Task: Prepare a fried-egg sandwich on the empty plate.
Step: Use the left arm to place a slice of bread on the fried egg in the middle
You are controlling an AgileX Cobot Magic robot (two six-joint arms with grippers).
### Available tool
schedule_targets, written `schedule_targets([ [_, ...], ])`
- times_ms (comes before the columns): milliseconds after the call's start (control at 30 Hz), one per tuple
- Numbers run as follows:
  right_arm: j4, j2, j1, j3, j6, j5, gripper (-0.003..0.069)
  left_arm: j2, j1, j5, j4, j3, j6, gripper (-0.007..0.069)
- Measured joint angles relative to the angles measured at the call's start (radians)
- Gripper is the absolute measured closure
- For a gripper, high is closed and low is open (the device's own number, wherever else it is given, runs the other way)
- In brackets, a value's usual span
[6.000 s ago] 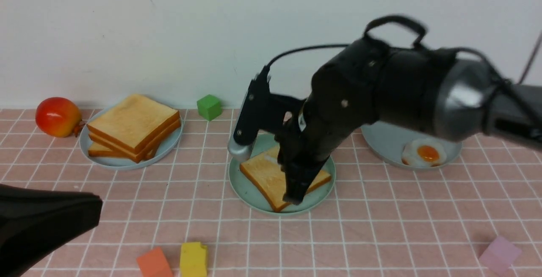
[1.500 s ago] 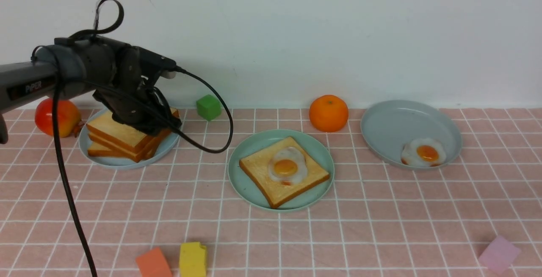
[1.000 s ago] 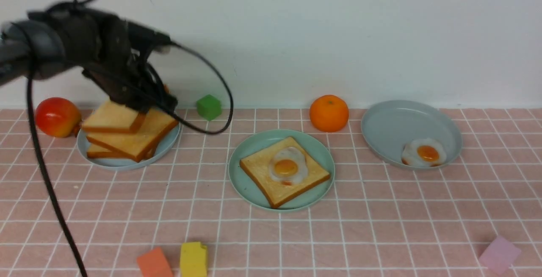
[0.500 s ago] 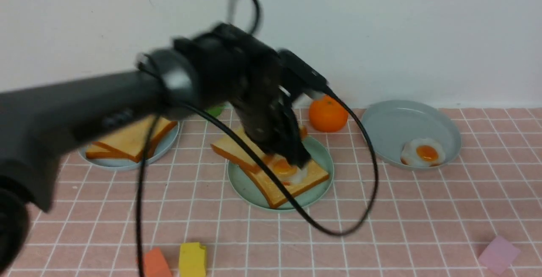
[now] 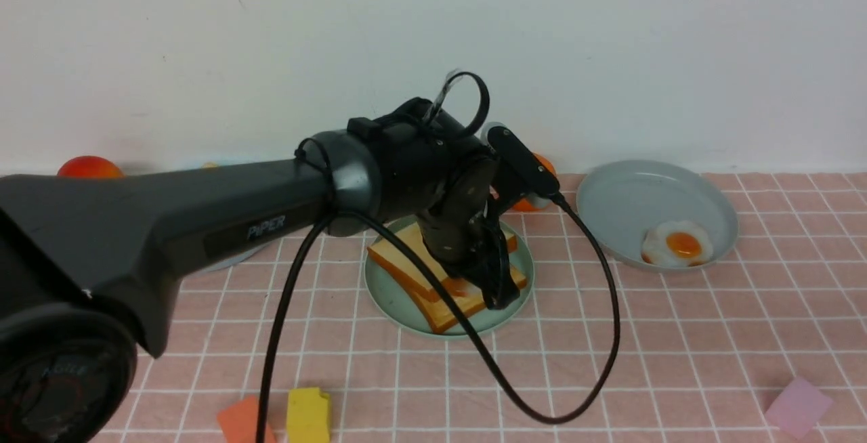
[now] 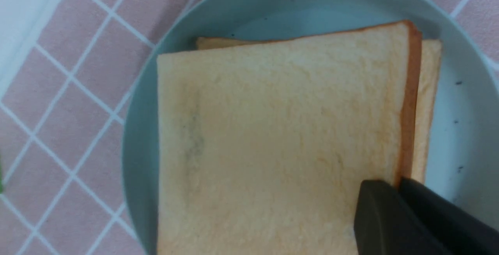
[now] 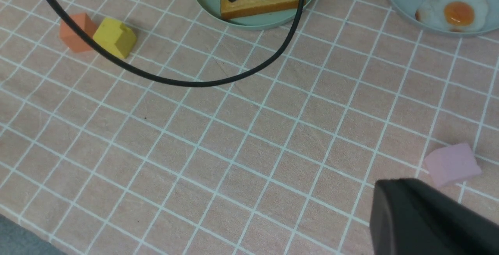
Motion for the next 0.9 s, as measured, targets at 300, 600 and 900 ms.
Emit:
schedule_targets([
  [300, 0.000, 0.000, 0.000, 0.000, 0.000, 0.000, 0.0627, 0.006, 0.000, 0.000, -0.032, 0.000, 0.024, 0.0619],
  [600, 0.001, 0.000, 0.000, 0.000, 0.000, 0.000, 0.0622, 0.028, 0.000, -0.005, -0.069, 0.000, 0.024, 0.0433],
  [900, 0.003, 0.000, 0.000, 0.000, 0.000, 0.000, 0.0613, 0.011, 0.000, -0.008, -0.081, 0.000, 0.024, 0.0283],
])
